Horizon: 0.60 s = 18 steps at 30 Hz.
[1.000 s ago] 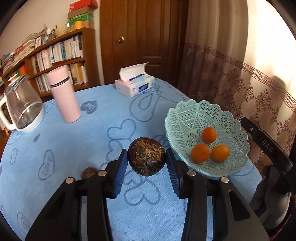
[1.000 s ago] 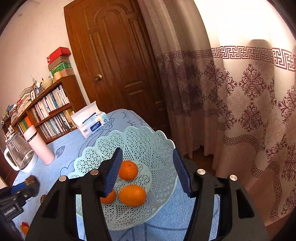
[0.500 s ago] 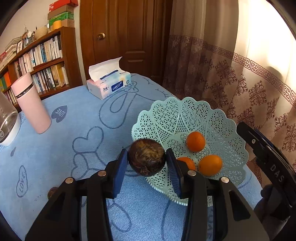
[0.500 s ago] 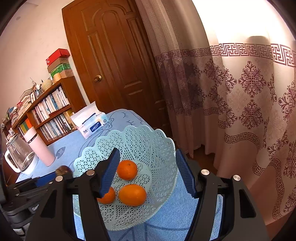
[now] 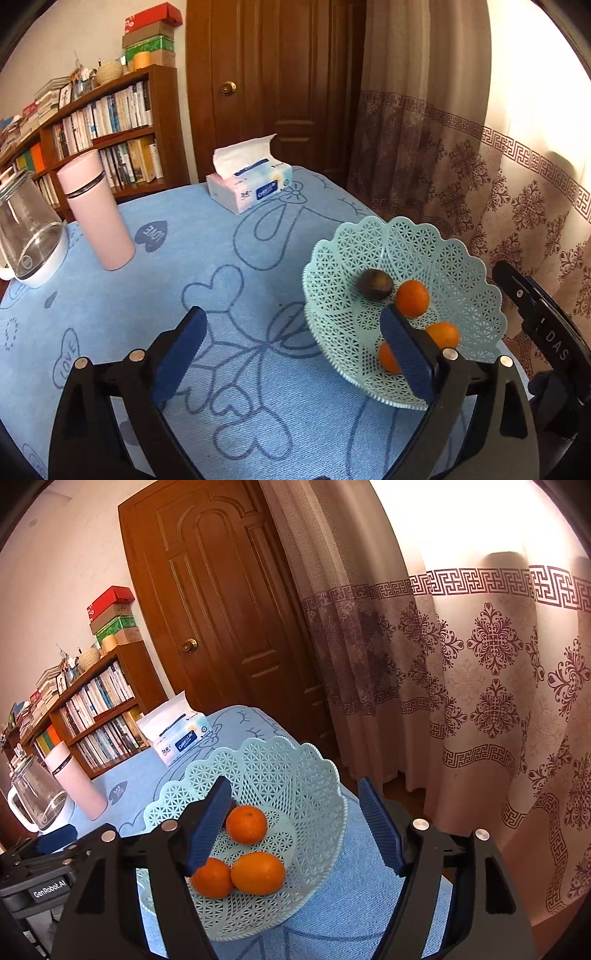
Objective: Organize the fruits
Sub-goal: 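Carry the passion fruit into the basket and open the left gripper, then move both grippers back from the basket over the loose fruits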
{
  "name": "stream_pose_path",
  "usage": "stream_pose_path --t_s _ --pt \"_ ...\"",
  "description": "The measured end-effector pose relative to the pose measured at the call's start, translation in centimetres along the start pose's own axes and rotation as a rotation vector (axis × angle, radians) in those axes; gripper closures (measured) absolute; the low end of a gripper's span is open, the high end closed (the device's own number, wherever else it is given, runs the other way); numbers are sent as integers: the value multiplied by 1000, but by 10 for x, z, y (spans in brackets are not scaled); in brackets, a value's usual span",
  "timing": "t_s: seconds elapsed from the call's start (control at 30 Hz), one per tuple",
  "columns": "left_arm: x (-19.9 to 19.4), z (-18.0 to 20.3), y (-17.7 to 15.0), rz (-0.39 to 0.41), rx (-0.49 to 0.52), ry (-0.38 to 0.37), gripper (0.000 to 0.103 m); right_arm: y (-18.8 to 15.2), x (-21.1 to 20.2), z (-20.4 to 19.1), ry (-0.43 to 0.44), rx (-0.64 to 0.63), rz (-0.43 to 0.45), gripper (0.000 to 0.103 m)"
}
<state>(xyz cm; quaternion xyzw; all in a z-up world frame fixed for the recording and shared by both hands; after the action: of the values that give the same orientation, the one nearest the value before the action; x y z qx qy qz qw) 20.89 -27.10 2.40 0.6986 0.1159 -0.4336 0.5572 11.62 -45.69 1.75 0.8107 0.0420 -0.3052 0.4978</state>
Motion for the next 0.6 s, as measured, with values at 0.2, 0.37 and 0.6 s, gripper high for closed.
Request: stream_pose_path --t_s 0.2,0.37,0.6 --pt "-13 -16 -1 32 4 123 9 -1 0 -1 -3 -10 3 29" --pt "-27 -23 -1 68 11 173 9 -1 1 -4 -6 -24 5 29" --pt "-44 -35 -6 95 5 221 9 -2 0 -6 -12 -39 11 28"
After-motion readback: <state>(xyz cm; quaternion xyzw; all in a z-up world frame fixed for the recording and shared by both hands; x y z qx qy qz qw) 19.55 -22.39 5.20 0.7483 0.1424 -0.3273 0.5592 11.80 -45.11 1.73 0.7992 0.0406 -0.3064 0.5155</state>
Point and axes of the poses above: each gripper's, at about its wrist camera, not at the fingertips, and x roughly the way its jaws point, z to its right, y to its top, the point moved 10 cm from there along x, roughly the way its jaws point, and after that the axes turned 9 degrees about -z, right-handed, at the moved point
